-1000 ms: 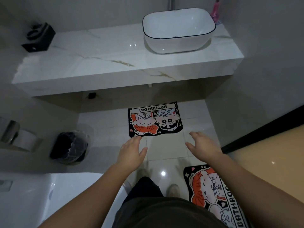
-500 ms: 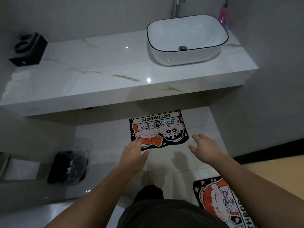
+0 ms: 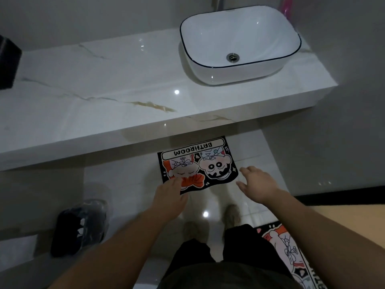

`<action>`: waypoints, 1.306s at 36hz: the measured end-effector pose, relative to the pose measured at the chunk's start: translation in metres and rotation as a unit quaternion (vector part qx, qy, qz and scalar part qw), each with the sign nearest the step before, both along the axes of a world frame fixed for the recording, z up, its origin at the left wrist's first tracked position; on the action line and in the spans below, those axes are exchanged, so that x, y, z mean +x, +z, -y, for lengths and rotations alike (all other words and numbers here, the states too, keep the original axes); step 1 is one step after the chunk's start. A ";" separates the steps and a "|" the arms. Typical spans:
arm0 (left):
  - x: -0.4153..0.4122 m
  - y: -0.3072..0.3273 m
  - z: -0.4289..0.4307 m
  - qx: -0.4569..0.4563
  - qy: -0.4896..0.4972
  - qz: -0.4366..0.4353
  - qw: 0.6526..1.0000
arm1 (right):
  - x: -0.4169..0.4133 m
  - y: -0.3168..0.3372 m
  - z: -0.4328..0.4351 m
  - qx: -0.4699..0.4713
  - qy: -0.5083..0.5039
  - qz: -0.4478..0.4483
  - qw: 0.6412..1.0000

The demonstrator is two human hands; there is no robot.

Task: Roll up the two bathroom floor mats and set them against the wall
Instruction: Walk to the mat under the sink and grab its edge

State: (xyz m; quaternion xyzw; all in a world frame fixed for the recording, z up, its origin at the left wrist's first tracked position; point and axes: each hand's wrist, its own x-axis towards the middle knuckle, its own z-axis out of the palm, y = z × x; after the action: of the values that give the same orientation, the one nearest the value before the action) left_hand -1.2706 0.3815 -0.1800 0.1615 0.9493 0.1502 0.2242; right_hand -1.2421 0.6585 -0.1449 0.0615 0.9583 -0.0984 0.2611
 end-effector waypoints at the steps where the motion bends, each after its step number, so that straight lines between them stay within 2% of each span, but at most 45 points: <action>1: -0.005 -0.005 -0.002 -0.002 -0.003 0.001 1.000 | -0.005 -0.002 -0.002 0.001 0.004 0.004 1.000; 10: -0.047 -0.051 -0.029 -0.016 -0.004 0.007 1.000 | -0.065 -0.045 -0.025 -0.001 0.084 0.025 0.996; 21: -0.083 -0.143 -0.056 -0.082 -0.009 0.046 0.996 | -0.143 -0.147 -0.044 -0.002 0.184 0.074 0.980; 30: -0.135 -0.306 -0.050 -0.095 -0.047 0.024 0.994 | -0.179 -0.326 -0.019 -0.009 0.197 0.072 0.978; 34: -0.156 -0.387 -0.043 -0.075 -0.082 -0.009 0.994 | -0.192 -0.416 -0.014 0.011 0.202 0.101 0.974; 37: -0.176 -0.446 -0.048 -0.059 -0.099 -0.032 0.993 | -0.204 -0.482 -0.020 0.025 0.198 0.090 0.976; 42: -0.213 -0.533 -0.063 -0.098 -0.179 -0.089 0.975 | -0.226 -0.576 -0.038 0.026 0.158 0.073 0.984; 45: -0.230 -0.573 -0.076 -0.179 -0.203 -0.111 0.956 | -0.237 -0.617 -0.052 0.032 0.118 0.048 0.991; 47: -0.240 -0.592 -0.085 -0.193 -0.201 -0.104 0.955 | -0.239 -0.640 -0.059 0.043 0.091 0.032 0.994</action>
State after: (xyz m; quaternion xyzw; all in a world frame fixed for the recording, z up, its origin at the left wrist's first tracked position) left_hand -1.5107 0.4661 -0.7724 0.3178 0.9260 -0.1014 0.1765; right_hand -1.4810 0.7179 -0.7851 -0.0120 0.9543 -0.0313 0.2971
